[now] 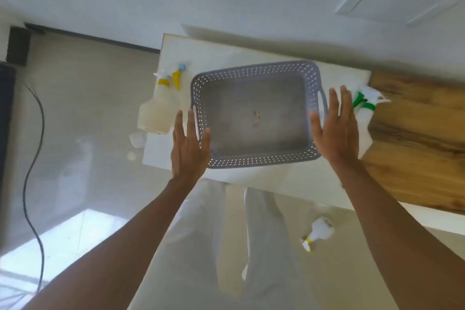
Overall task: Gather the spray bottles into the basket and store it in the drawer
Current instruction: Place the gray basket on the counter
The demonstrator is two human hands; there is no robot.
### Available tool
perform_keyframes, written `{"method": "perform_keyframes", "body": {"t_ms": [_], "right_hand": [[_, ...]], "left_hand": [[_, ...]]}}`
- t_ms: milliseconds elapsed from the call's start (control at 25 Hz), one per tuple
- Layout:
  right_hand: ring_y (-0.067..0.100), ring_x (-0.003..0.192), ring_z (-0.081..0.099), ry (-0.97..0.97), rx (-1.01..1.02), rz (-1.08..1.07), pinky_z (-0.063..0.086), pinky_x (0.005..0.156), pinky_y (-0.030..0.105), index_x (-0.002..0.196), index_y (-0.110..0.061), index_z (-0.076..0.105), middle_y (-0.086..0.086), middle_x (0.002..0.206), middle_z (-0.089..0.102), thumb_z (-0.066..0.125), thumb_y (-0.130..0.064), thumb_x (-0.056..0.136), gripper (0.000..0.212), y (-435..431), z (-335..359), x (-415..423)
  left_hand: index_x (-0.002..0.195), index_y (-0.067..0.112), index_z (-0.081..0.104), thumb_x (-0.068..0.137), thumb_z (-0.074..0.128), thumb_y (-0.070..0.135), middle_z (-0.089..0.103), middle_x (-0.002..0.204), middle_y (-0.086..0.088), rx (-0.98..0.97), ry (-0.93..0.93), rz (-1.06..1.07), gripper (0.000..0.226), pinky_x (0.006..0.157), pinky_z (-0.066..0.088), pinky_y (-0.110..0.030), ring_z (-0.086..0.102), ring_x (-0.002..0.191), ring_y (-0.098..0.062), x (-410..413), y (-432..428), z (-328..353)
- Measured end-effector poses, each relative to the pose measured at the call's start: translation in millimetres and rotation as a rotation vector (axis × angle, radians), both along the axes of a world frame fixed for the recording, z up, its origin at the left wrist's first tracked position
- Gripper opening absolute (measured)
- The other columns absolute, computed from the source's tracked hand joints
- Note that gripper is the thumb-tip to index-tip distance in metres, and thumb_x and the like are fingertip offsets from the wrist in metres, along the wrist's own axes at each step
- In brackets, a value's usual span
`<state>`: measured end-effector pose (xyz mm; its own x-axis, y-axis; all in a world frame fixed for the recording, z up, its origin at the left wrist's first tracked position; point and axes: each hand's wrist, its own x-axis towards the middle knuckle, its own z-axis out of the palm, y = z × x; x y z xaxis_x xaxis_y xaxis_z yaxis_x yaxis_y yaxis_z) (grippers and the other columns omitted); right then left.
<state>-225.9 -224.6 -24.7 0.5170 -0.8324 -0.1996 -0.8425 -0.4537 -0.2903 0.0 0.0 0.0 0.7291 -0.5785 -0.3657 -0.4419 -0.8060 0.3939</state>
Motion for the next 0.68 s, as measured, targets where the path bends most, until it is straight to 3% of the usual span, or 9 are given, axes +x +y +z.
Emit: {"method": "perform_keyframes", "body": {"t_ms": [80, 160, 240, 360, 440, 560, 680], "right_hand": [[0.035, 0.149, 0.033, -0.083, 0.003, -0.120, 0.041, 0.115, 0.047, 0.153, -0.005, 0.032, 0.019, 0.161, 0.031, 0.045, -0.036, 0.106, 0.058, 1.0, -11.2, 2.4], [0.037, 0.136, 0.047, -0.167, 0.042, -0.221, 0.045, 0.110, 0.046, 0.148, 0.000, 0.040, 0.023, 0.148, 0.046, 0.047, -0.030, 0.106, 0.052, 8.9, -18.0, 1.4], [0.035, 0.116, 0.060, -0.290, 0.074, -0.312, 0.052, 0.099, 0.045, 0.138, 0.002, 0.052, 0.023, 0.127, 0.061, 0.047, -0.024, 0.106, 0.041, 9.7, -22.3, 3.5], [0.035, 0.093, 0.066, -0.373, 0.109, -0.433, 0.056, 0.084, 0.048, 0.111, 0.001, 0.068, 0.022, 0.100, 0.071, 0.043, -0.021, 0.106, 0.033, -0.2, -25.4, 6.0], [0.033, 0.086, 0.069, -0.394, 0.190, -0.494, 0.057, 0.085, 0.047, 0.100, 0.000, 0.070, 0.017, 0.091, 0.073, 0.042, -0.022, 0.106, 0.036, -7.2, -26.4, 8.3], [0.020, 0.077, 0.067, -0.422, 0.292, -0.531, 0.060, 0.088, 0.044, 0.104, -0.003, 0.072, 0.007, 0.087, 0.070, 0.045, -0.023, 0.106, 0.033, -10.8, -27.6, 8.9], [0.007, 0.066, 0.063, -0.455, 0.341, -0.577, 0.059, 0.081, 0.032, 0.108, -0.006, 0.073, 0.009, 0.088, 0.072, 0.048, -0.025, 0.106, 0.031, 0.3, -26.5, 5.1]], "left_hand": [[0.157, 0.020, 0.023, 0.105, 0.039, 0.039, 0.035, 0.158, -0.009, -0.060, 0.009, 0.132, 0.058, 0.099, 0.050, -0.050, 0.046, 0.137, -0.030, 7.2, -0.6, -9.2], [0.154, 0.013, 0.032, 0.105, 0.041, 0.032, 0.059, 0.136, -0.012, -0.115, 0.064, 0.263, 0.053, 0.097, 0.053, -0.047, 0.064, 0.112, -0.029, 12.2, 0.1, -17.3], [0.145, 0.010, 0.045, 0.105, 0.043, 0.026, 0.070, 0.118, -0.010, -0.135, 0.160, 0.396, 0.044, 0.097, 0.053, -0.047, 0.068, 0.101, -0.028, 16.9, -8.2, -22.3], [0.120, 0.013, 0.064, 0.103, 0.039, 0.024, 0.074, 0.103, -0.006, -0.125, 0.259, 0.508, 0.031, 0.096, 0.053, -0.048, 0.069, 0.097, -0.026, 25.4, -18.8, -30.1], [0.116, 0.014, 0.065, 0.103, 0.039, 0.020, 0.073, 0.091, -0.001, -0.152, 0.358, 0.587, 0.030, 0.095, 0.055, -0.047, 0.070, 0.090, -0.021, 28.6, -24.8, -33.4], [0.118, 0.010, 0.067, 0.104, 0.039, 0.014, 0.067, 0.077, 0.002, -0.218, 0.405, 0.618, 0.031, 0.094, 0.057, -0.046, 0.066, 0.077, -0.019, 35.5, -29.9, -37.7], [0.114, 0.013, 0.067, 0.104, 0.039, 0.012, 0.062, 0.073, 0.003, -0.254, 0.379, 0.593, 0.030, 0.086, 0.058, -0.044, 0.058, 0.067, -0.013, 48.6, -35.5, -37.9]]}}
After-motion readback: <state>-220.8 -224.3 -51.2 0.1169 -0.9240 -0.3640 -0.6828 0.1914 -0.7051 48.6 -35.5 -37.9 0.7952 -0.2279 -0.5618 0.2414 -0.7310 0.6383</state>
